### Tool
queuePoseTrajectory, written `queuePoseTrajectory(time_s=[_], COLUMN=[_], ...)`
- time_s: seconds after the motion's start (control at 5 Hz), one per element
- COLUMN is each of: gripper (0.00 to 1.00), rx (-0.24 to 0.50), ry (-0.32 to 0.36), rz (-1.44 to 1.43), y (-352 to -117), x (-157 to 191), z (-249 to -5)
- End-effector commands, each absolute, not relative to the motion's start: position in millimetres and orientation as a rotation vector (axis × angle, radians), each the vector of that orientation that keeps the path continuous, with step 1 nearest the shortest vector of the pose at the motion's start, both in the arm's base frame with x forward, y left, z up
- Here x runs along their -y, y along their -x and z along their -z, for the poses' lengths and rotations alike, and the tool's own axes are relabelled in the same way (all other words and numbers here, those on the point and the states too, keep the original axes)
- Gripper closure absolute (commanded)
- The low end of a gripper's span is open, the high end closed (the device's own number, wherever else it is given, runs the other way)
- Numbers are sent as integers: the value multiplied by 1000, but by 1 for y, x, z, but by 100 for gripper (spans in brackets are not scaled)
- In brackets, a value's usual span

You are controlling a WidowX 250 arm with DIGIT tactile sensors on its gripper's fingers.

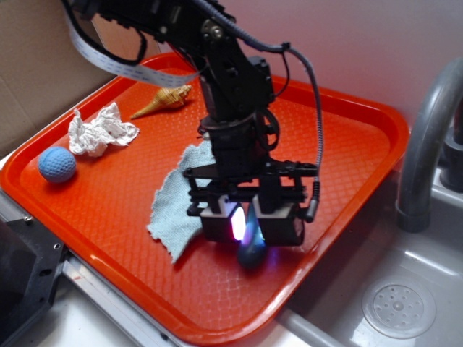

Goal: Grab the plastic pickle.

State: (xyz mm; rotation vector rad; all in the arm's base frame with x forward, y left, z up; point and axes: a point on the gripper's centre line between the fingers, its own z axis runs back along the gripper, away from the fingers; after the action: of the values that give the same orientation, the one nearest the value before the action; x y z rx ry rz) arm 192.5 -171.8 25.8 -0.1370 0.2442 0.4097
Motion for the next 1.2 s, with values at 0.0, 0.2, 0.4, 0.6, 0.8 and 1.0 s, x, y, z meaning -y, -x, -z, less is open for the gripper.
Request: queuePoseTrajectory(time_s=[0.0,0.2,0.4,0.6,0.8,1.0], gripper=[100,100,100,100,100,100], rx=[-98,16,112,173,180,205], ry=[75,53,67,25,-35,-38], rz=[60,244,276,208,87,44], y=[-213,-212,-212,-217,-231,-244], x=[142,126,96,69,44,26], z=[-99,-151,-202,-231,-232,-235])
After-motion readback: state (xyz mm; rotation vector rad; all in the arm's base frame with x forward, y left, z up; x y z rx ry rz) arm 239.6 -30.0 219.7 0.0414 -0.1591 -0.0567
